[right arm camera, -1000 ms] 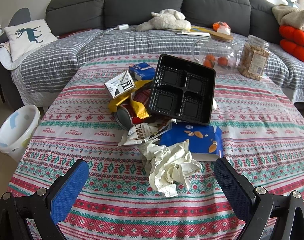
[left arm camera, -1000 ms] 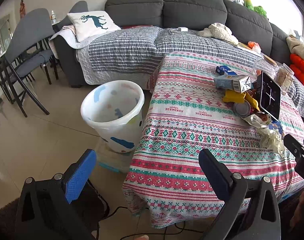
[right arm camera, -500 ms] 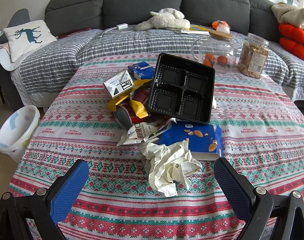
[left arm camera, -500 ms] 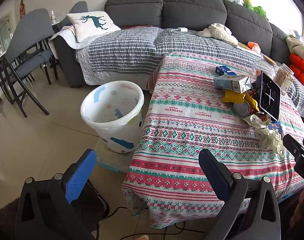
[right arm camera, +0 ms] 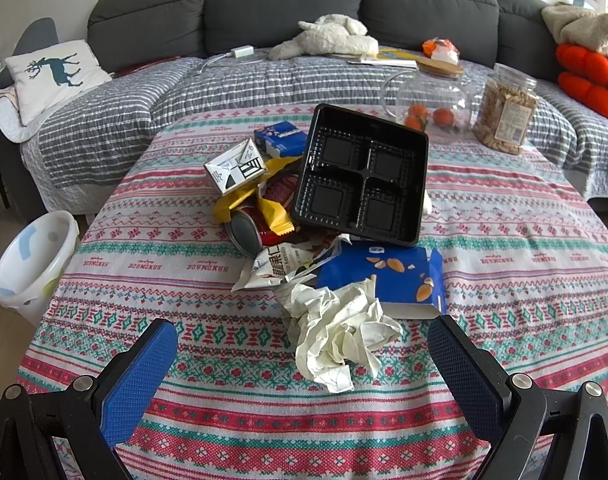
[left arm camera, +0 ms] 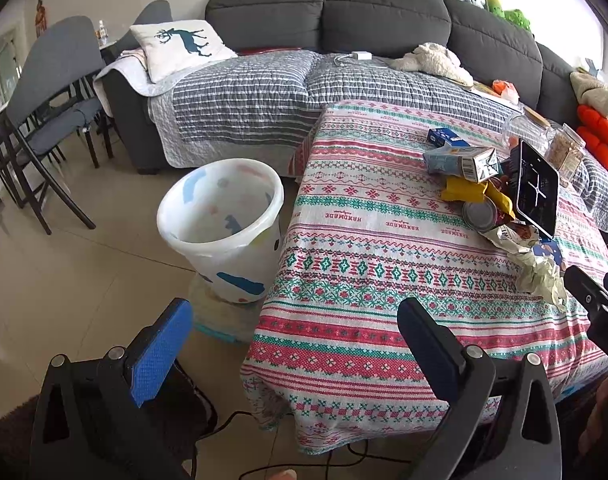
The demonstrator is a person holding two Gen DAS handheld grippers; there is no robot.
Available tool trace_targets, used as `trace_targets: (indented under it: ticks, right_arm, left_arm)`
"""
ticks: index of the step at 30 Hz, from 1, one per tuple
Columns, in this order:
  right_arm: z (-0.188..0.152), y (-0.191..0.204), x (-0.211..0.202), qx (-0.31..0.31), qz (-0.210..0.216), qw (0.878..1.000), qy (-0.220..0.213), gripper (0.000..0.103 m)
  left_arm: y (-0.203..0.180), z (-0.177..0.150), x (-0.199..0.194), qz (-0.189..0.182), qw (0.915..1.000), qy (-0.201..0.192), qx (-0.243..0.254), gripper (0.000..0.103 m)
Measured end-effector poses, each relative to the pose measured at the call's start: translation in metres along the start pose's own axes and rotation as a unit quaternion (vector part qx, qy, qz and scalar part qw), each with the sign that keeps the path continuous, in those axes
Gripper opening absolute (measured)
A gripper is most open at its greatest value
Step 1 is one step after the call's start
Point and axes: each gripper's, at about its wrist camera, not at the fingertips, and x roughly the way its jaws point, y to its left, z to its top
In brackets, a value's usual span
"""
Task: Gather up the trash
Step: 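Grasp the white milk carton with the left gripper while the right grasps the black plastic tray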
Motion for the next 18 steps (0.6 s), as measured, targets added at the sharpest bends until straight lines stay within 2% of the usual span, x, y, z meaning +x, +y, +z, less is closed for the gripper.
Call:
trace_targets:
  ticks: [5,8,11,14,18]
  right_arm:
    - [0.014,-0.008,-0.005,0.0,0.003,1.0,0.005,0.103]
    - [0.028,-0.02,0.001,0.002,-0.004,1.0,0.029,0.103]
    - [0.045,-0.044,0.011,0.036,-0.001,0.998,0.051,0.103]
    - [0.064,-0.069,0.025,0.057,-0.01,0.996,0.073,0.103]
    - [0.092,-0.1,0.049,0.078,-0.025,0.992,0.095,0.103]
  left_arm:
    - [-0.001,0.006,0.004,-0.017,0.9997,0.016,-0.003,0.103]
    - [-0.006,0.013,0.011,-0.044,0.9983,0.037,0.005,0.103]
    - [-0.015,0.024,0.014,-0.069,0.9963,0.048,0.019,0.103]
    - [-0.024,0.04,0.017,-0.077,0.9954,0.047,0.032,0.103]
    - [-0.04,0.068,0.024,-0.109,0.9912,0.064,0.04,0.103]
